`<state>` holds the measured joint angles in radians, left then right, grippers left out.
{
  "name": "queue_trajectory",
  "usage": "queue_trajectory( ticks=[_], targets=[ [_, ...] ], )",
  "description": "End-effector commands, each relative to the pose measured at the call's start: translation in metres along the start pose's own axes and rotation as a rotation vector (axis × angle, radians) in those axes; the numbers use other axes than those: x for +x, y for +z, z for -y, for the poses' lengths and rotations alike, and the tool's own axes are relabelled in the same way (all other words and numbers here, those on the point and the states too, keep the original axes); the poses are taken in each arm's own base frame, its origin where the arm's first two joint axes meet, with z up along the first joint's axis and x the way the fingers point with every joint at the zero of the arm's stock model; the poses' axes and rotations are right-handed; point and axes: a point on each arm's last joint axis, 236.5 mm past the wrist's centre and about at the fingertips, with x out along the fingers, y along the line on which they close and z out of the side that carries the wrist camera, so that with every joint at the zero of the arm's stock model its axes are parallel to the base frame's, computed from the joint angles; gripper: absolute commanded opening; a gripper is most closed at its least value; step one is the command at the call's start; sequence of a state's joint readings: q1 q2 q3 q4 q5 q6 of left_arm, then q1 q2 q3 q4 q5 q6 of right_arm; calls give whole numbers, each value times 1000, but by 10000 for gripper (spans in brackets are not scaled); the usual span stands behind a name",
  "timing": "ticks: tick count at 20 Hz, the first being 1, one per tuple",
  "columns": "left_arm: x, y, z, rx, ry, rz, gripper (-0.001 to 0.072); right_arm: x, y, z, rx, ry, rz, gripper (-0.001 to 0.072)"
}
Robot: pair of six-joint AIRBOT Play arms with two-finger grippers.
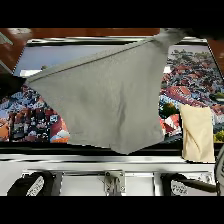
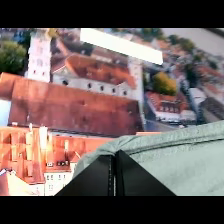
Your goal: Fold the shirts.
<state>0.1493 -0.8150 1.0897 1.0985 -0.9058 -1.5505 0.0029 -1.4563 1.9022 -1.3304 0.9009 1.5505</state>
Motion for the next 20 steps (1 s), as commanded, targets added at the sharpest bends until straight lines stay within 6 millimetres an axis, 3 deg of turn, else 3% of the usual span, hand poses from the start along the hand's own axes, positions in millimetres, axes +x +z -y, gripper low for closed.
queue_trajectory(
  ticks=[1,4,7,8,9,10,11,12,14,16,17,18,20],
  targets=[
    [86,-31,-30,3,25,-102,40,93,-48,25,63,-10,-58,55],
    [146,-98,-35,26,17,-314,40,133,-128,21,160,40,-282,56],
    [179,-159,-33,19,8,-485,40,146,-198,21,225,47,-502,65],
    [183,-172,-31,13,2,-524,41,147,-209,21,245,46,-540,142],
    [183,-181,-29,10,-2,-555,73,146,-214,20,260,43,-558,420],
    [182,-184,-29,11,-3,-569,245,143,-213,18,270,50,-566,672],
    [176,-183,-30,9,-5,-587,529,136,-208,18,274,57,-574,681],
    [167,-178,-34,7,-3,-621,658,126,-201,21,249,58,-581,681],
    [133,-165,-57,-3,27,-720,657,87,-189,44,136,23,-632,681],
    [86,-165,-85,-81,62,-829,656,24,-201,86,58,-85,-802,669],
    [66,-174,-94,-108,63,-872,656,-10,-214,103,40,-104,-918,611],
    [50,-189,-102,-140,70,-901,657,-36,-224,109,70,-79,-1004,612],
    [27,-250,-107,-262,74,-952,717,-53,-221,109,264,35,-965,612]
  ],
)
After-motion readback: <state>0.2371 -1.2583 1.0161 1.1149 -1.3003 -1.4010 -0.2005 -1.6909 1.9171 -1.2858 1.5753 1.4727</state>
